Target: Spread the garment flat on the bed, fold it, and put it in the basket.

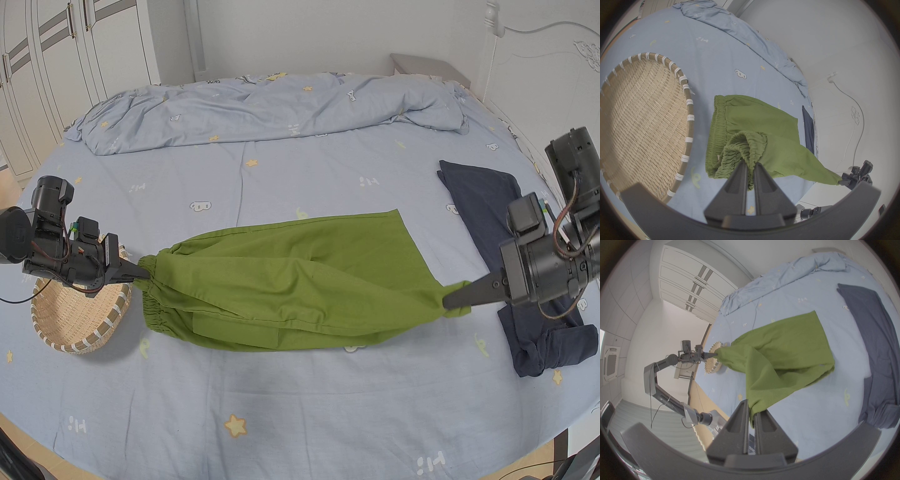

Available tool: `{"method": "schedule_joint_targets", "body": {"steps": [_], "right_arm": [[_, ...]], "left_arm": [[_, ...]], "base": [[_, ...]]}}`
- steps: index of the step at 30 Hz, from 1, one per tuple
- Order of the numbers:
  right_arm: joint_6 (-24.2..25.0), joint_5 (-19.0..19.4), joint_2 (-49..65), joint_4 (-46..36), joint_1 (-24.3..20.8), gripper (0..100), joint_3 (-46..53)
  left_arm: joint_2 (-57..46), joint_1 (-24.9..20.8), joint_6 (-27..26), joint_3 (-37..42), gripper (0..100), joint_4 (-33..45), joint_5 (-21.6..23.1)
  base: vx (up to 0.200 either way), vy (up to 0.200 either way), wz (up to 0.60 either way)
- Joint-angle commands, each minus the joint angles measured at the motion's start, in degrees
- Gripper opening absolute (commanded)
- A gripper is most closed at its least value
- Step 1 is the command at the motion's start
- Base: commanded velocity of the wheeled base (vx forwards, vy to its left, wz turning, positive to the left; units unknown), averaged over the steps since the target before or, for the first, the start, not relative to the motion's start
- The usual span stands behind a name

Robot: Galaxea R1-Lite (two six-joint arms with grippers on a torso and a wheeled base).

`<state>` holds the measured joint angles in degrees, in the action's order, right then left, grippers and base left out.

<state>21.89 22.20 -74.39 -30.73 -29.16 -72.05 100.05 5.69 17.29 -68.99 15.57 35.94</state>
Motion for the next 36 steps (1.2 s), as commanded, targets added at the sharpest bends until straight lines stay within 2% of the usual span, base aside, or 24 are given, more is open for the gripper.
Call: {"method": "schedule_joint_targets", "body": {"steps": [1, 11, 13, 15, 23, 26, 29, 36], "right_arm": [[0.3, -0.1, 3.3, 0.3, -0.6, 0, 4.7], [0.5, -0.2, 1.9, 4.4, 0.2, 0, 2.9], [2.5, -0.1, 0.5, 4.0, 2.3, 0, -0.7], [4.4, 0.1, 0.6, 3.4, 1.9, 0, -1.5], [4.8, 0.3, 3.5, -0.6, -2.9, 0, 2.7], [5.2, 2.1, 5.0, -0.7, -4.3, 0, 5.3], [5.8, 3.5, 6.3, -0.7, -4.8, 0, 7.4], [5.3, 3.0, 5.7, -0.2, -3.0, 0, 7.4]], "left_arm": [[0.0, -0.4, 0.0, 0.2, 0, 0.0, 0.1], [0.0, 0.4, 0.1, -0.1, 0, -0.3, 0.2], [-0.1, 1.2, 0.1, -0.2, 0, -0.4, 0.4], [-0.1, 1.4, 0.1, -0.2, 0, -0.5, 0.4], [0.0, 1.4, 0.0, -0.2, 0, -0.5, 0.5], [-0.1, 1.4, 0.0, -0.2, 0, -0.5, 0.5], [-0.3, 1.4, 0.1, -0.1, 0, -0.5, 0.6], [-0.3, 1.3, 0.0, 0.0, 0, -0.5, 0.6]], "base": [[0.0, 0.0, 0.0], [0.0, 0.0, 0.0], [0.0, 0.0, 0.0], [0.0, 0.0, 0.0], [0.0, 0.0, 0.0], [0.0, 0.0, 0.0], [0.0, 0.0, 0.0], [0.0, 0.0, 0.0]]}}
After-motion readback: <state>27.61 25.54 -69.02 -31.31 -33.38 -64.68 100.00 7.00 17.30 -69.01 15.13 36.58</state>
